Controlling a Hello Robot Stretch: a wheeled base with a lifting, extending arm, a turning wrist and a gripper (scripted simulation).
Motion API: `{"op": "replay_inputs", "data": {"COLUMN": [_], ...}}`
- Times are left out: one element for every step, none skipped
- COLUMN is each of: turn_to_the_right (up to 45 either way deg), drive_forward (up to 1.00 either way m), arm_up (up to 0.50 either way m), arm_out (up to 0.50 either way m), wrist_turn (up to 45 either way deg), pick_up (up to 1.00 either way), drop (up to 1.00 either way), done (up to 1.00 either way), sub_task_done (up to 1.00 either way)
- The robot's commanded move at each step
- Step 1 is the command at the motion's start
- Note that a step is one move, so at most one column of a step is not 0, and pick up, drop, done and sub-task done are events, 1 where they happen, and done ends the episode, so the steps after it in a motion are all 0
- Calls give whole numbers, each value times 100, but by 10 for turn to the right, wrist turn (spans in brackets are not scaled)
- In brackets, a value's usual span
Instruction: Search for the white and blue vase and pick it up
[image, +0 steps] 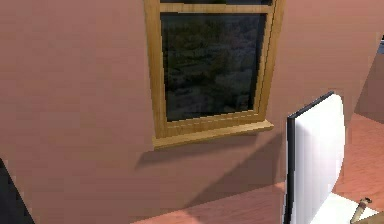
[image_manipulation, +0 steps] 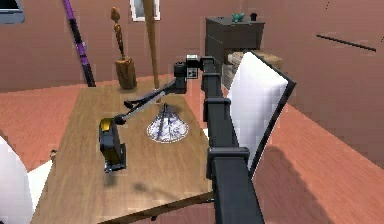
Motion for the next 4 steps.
{"op": "replay_inputs", "data": {"turn_to_the_right": [0,0,0,0], "drive_forward": [0,0,0,0], "arm_up": [0,0,-30,0], "arm_out": [0,0,0,0], "wrist_turn": [450,150,0,0], "pick_up": [0,0,0,100], "drop": [0,0,0,0], "done": [0,0,0,0], "sub_task_done": [0,0,0,0]}}
